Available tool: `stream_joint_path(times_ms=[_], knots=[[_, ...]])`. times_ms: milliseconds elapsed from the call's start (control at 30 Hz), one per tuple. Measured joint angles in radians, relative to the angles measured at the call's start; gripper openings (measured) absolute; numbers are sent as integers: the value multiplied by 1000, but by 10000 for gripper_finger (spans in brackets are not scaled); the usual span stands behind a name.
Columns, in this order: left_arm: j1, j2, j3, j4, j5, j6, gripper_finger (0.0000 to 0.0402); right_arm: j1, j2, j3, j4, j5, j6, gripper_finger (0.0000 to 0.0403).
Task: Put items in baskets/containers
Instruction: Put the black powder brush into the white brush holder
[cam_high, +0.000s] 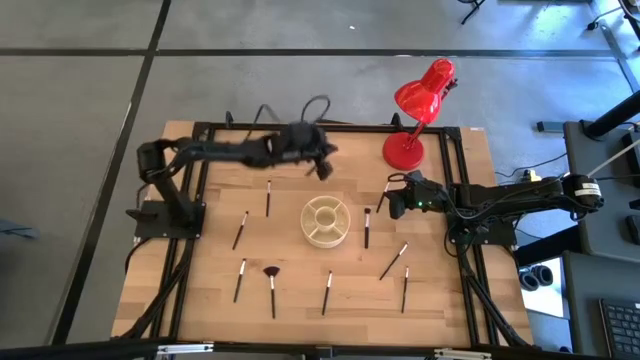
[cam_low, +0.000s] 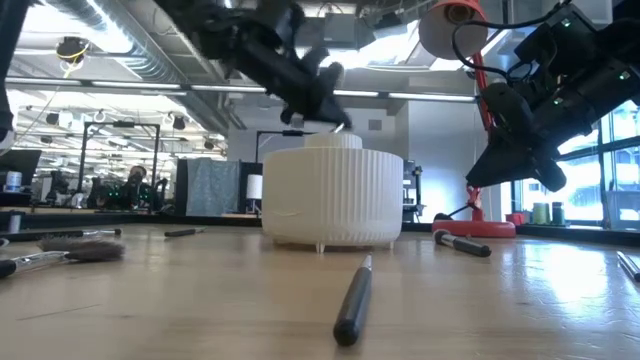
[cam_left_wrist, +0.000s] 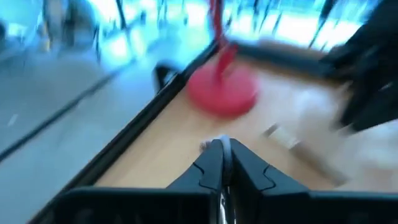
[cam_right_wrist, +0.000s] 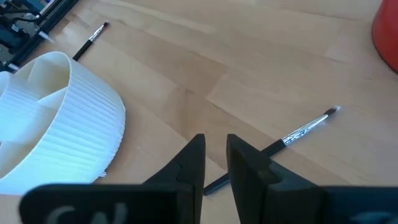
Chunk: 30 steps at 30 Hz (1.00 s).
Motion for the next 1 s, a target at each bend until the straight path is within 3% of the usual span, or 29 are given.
stream_joint_path(times_ms=[167,333,533,733,1000], knots=[[-148,-27,-199,460,-137,-27,15,0,0,0,-8,0,-2,67],[-233,-28,-273,697,-191,-21,12,0,0,0,-15,0,-5,67],[-316,-29,-276,721,-187,7,14,0,0,0,-15,0,-4,67],[-388,-15,-276,699,-262,99,14,0,0,0,-14,0,-3,67],[-408,48,-276,699,-309,93,15,0,0,0,-10,0,3,67]])
